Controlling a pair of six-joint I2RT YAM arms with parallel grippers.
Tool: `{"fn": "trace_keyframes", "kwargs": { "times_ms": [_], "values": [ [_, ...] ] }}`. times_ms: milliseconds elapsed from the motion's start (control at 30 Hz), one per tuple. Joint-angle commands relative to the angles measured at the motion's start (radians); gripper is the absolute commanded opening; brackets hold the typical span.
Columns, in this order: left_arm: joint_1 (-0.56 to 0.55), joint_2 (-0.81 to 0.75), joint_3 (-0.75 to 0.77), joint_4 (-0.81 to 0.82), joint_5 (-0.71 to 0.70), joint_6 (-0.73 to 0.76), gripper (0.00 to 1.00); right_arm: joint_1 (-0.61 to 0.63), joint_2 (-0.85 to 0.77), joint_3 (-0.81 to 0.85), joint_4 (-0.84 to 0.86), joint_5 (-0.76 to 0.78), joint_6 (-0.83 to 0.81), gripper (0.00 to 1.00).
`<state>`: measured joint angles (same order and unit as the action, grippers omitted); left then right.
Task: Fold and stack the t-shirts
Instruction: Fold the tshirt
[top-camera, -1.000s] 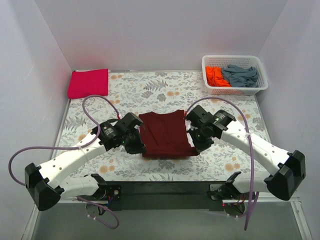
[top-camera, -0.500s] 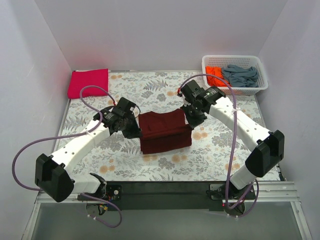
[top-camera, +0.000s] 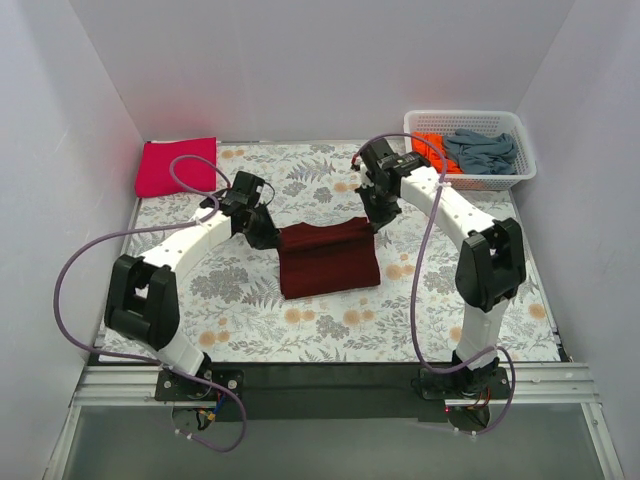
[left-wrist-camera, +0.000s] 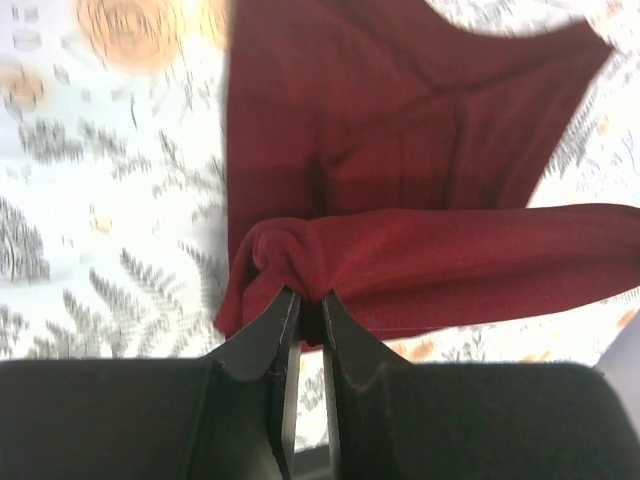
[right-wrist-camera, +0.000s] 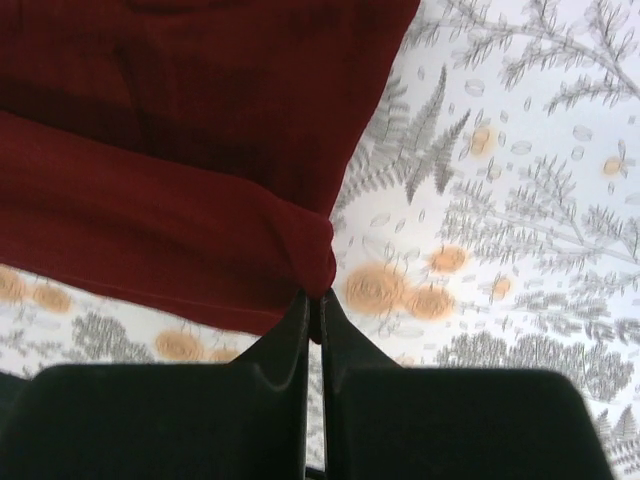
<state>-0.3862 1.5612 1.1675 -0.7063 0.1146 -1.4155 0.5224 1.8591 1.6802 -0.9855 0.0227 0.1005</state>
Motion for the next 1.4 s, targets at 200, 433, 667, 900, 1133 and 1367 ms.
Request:
{"fn": "trace_keyframes", "kwargs": {
  "times_ms": [200, 433, 667, 900, 1133, 1367],
  "values": [
    [0.069, 0.171, 0.037, 0.198, -0.038, 0.049, 0.00, -0.051, 0.143, 0.012, 0.243, 0.029, -0.033, 0.01],
    [0.072, 0.229, 0.026, 0.277, -0.064, 0.043, 0.00, -0.074, 0.161, -0.095, 0.379, 0.034, -0.016, 0.07],
    [0.072, 0.151, 0.023, 0.274, -0.085, 0.059, 0.54, -0.078, 0.082, -0.125, 0.401, 0.037, 0.010, 0.32],
    [0.030, -0.096, -0.060, 0.281, -0.090, 0.089, 0.78, -0.076, -0.133, -0.246, 0.530, -0.080, 0.013, 0.45],
    [-0.019, -0.144, -0.201, 0.435, 0.095, 0.086, 0.51, -0.076, -0.170, -0.396, 0.695, -0.441, -0.028, 0.47],
    [0.001, 0.058, -0.120, 0.560, 0.112, 0.069, 0.32, -0.097, 0.013, -0.347, 0.813, -0.607, -0.035, 0.47]
  ]
}}
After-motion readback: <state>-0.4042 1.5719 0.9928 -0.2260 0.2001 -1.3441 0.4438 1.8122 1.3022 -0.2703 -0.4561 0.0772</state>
